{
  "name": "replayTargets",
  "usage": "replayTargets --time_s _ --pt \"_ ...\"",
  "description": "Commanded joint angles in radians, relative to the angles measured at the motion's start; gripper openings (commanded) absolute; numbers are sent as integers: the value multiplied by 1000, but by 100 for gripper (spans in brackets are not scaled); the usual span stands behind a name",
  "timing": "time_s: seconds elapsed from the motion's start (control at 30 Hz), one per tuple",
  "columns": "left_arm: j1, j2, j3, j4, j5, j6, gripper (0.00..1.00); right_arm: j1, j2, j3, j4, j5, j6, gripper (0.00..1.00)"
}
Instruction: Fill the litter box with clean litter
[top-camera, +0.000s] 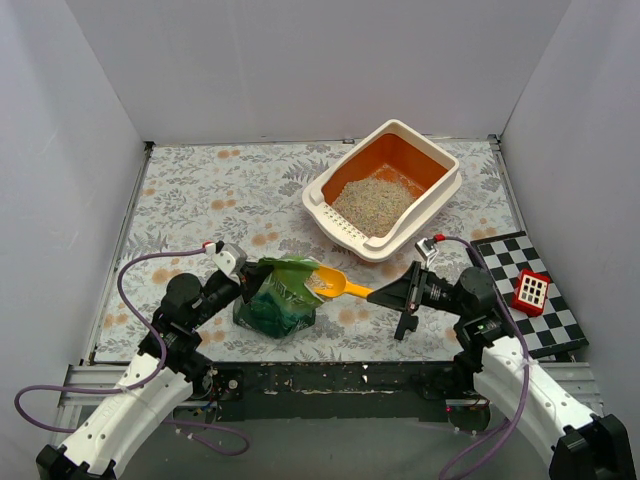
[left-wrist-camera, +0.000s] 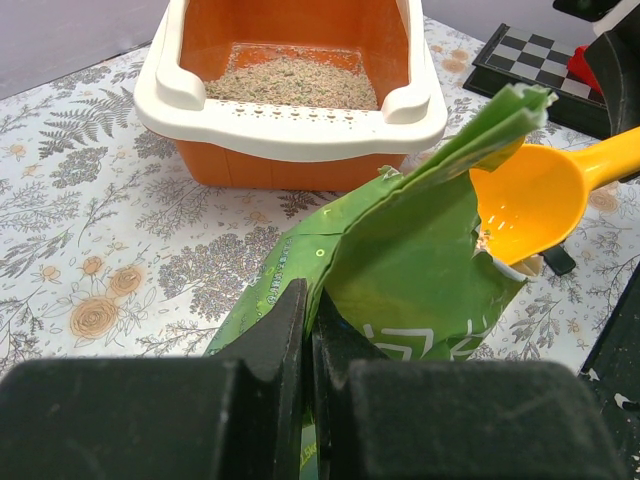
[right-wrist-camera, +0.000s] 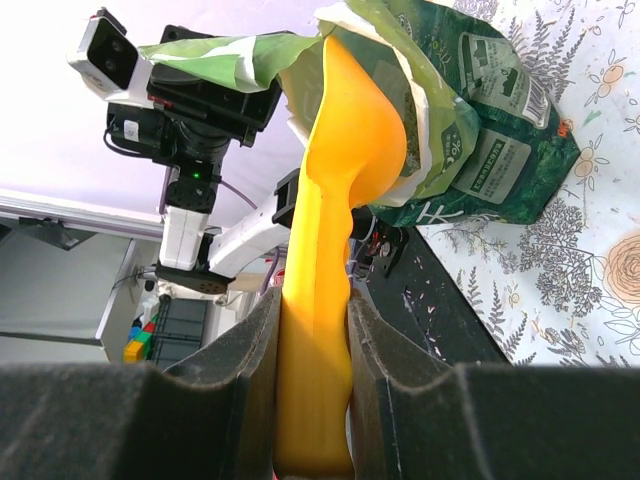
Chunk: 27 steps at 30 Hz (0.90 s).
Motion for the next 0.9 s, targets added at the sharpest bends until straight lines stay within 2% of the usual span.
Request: replayTargets --time_s 0.0,0.33,0.87 --pt "3 -13 -6 15 -3 5 0 -8 -85 -6 -81 9 2 1" --pt "3 -42 -7 16 -55 2 0 -8 -278 9 -348 95 -12 1" --pt "3 -56 -1 1 -209 -6 0 -8 -531 113 -612 243 57 1"
